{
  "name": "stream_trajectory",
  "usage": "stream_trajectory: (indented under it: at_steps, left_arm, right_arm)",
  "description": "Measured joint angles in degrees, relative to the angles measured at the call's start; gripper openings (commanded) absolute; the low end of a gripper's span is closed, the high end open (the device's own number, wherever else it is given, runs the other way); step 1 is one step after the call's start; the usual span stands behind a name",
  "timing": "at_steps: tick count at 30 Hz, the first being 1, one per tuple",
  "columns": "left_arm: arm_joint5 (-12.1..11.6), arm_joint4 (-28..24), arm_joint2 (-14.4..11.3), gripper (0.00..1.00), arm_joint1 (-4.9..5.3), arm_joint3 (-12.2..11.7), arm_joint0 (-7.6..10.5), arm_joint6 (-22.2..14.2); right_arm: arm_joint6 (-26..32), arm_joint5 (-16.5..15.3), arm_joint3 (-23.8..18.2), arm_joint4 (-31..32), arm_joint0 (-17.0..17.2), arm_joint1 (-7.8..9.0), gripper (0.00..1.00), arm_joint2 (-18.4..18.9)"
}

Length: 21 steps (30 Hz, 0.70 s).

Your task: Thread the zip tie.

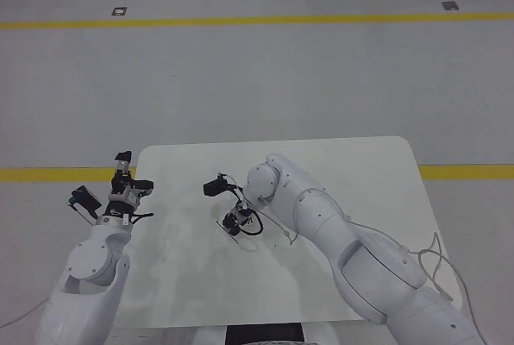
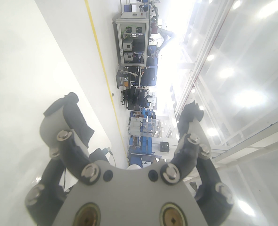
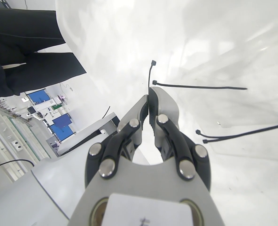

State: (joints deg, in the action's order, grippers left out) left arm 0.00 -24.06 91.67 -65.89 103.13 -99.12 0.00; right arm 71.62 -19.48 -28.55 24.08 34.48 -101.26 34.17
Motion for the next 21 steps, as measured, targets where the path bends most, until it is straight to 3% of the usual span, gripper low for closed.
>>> stream_trajectory:
  at_steps: [12,21]
  left_arm:
    - [0.0,0.0,0.0,1.0,0.0,0.0,0.0,0.0]
    - [0.0,0.0,0.0,1.0,0.0,0.0,0.0,0.0]
  right_arm:
    - [0.72,0.0,0.31,-0.7,-0.51,-0.58,0.0,-1.19]
    - [1.72,0.0,-4.13,-4.75,0.25,0.8,0.0,-0.64]
